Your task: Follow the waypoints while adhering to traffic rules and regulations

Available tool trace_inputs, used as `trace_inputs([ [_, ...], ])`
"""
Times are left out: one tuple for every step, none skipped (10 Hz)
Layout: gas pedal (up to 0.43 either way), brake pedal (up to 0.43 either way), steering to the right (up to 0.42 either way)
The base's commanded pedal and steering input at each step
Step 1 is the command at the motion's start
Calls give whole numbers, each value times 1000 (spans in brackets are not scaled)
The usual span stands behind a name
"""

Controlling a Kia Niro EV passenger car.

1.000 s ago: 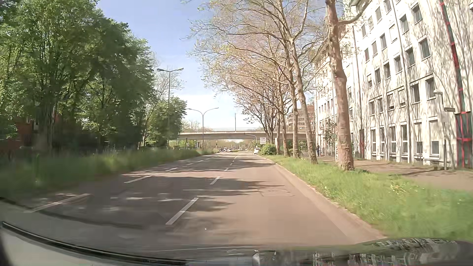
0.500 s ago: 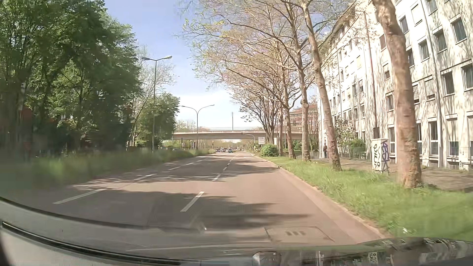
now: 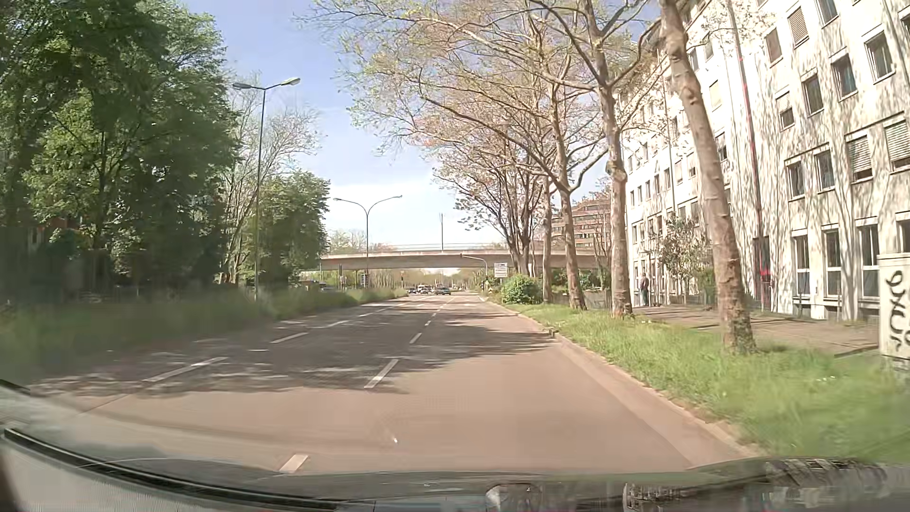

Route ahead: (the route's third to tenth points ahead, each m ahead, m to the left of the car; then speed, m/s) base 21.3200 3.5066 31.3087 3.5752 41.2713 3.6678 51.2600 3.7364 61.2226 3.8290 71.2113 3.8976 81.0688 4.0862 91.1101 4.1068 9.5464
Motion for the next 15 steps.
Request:
trace_inputs([
  [67, 0, 4],
  [67, 0, 4],
  [67, 0, 1],
  [67, 0, 1],
  [67, 0, 1],
  [67, 0, 0],
  [67, 0, 0],
  [67, 0, -1],
  [67, 0, -1],
  [67, 0, -1],
  [67, 0, -1],
  [67, 0, -1],
  [67, 0, -2],
  [67, 0, -4],
  [67, 0, -4],
])
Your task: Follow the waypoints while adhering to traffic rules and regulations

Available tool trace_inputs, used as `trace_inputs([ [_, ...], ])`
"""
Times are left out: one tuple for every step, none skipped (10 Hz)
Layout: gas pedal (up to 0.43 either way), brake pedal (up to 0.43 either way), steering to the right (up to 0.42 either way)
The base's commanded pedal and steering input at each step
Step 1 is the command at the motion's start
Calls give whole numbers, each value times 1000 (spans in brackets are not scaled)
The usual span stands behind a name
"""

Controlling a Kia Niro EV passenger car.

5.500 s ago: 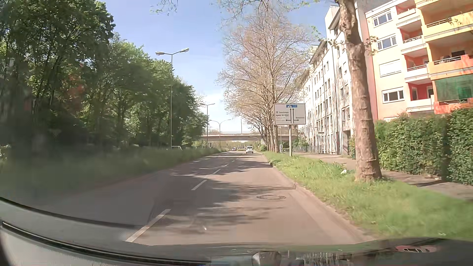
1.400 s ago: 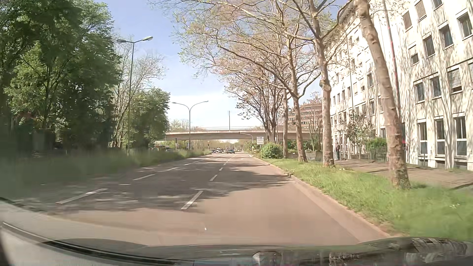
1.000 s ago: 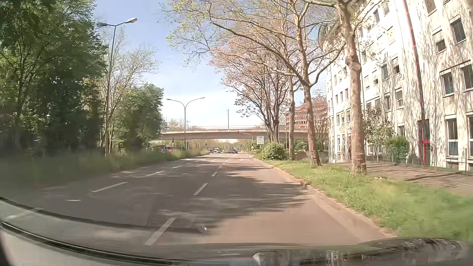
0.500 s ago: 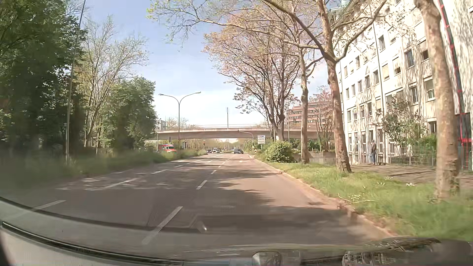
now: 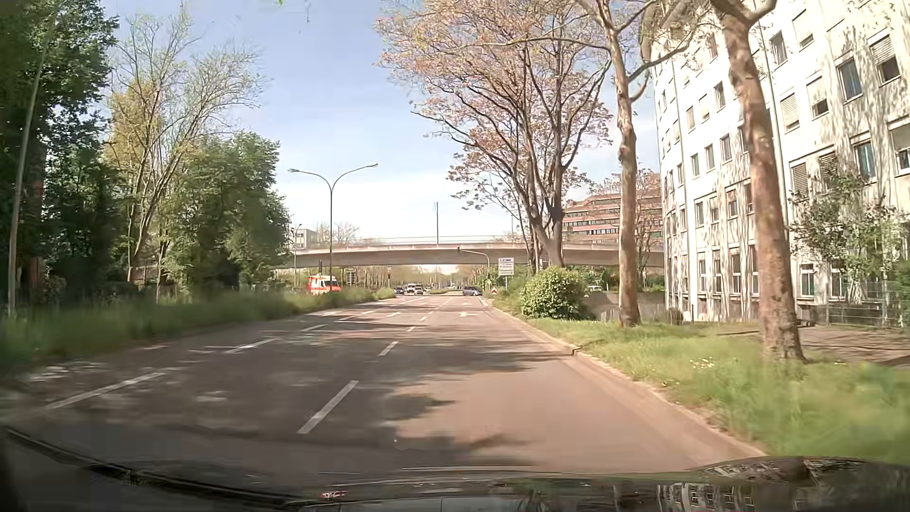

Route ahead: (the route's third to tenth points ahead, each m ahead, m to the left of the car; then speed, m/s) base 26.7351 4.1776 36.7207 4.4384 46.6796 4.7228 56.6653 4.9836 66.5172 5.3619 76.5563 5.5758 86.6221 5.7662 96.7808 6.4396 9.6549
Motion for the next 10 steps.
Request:
trace_inputs([
  [59, 0, -4],
  [28, 0, -5],
  [28, 0, -10],
  [28, 0, -12],
  [28, 0, -12],
  [28, 0, -11],
  [28, 0, -11],
  [28, 0, -11],
  [28, 0, -10],
  [28, 0, -6],
])
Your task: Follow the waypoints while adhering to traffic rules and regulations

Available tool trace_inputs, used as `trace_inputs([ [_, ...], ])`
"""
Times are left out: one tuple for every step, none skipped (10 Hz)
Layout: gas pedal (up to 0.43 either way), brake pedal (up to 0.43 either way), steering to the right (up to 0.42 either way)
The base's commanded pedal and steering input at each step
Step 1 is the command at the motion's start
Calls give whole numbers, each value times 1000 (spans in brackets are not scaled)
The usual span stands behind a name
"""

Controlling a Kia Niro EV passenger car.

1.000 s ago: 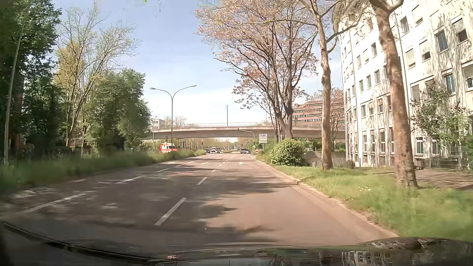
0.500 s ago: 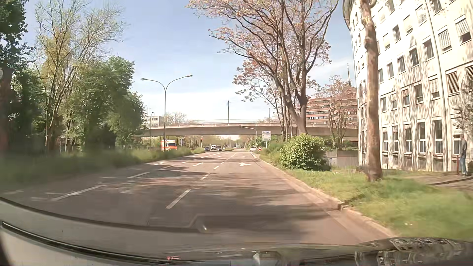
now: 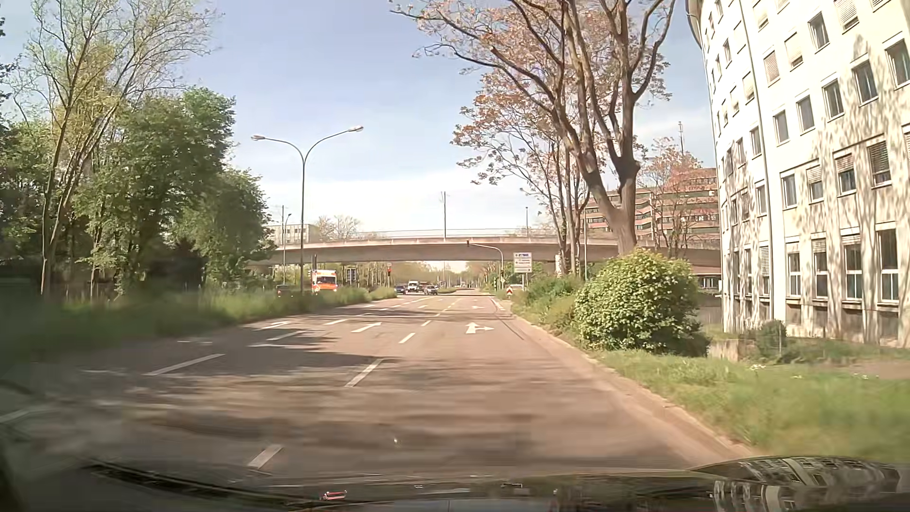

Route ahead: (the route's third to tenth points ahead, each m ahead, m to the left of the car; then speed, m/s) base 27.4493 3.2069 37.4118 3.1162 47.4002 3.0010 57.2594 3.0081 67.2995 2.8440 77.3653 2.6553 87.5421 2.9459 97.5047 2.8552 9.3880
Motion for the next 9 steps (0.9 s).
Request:
trace_inputs([
  [28, 0, -3],
  [28, 0, -3],
  [28, 0, -3],
  [28, 0, -3],
  [28, 0, -3],
  [28, 0, -3],
  [28, 0, -3],
  [28, 0, -3],
  [28, 0, -3],
])
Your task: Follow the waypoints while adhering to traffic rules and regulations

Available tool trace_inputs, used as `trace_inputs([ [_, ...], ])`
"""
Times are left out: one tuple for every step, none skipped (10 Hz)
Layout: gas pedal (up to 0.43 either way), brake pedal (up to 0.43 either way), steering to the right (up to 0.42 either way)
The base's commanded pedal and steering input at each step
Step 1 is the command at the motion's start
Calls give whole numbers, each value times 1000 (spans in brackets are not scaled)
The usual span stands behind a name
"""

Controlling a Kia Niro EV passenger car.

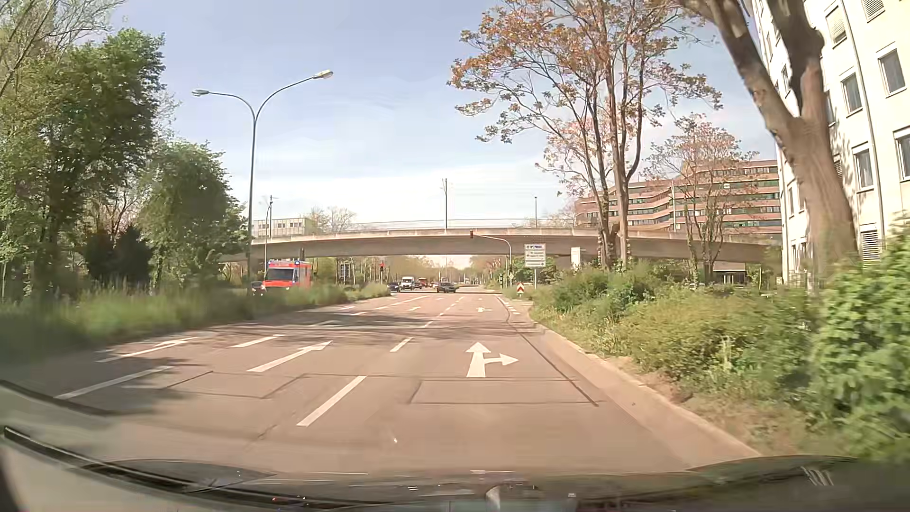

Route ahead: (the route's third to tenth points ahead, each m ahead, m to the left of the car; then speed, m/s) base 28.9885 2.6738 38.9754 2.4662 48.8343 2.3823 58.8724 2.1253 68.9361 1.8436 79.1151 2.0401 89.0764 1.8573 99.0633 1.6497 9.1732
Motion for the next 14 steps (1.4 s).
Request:
trace_inputs([
  [28, 0, -3],
  [28, 0, -3],
  [28, 0, -3],
  [28, 0, -3],
  [28, 0, -3],
  [28, 0, -3],
  [28, 0, -3],
  [28, 0, -3],
  [28, 0, -1],
  [28, 0, 1],
  [20, 0, 5],
  [0, 0, 6],
  [0, 0, 8],
  [0, 0, 8],
])
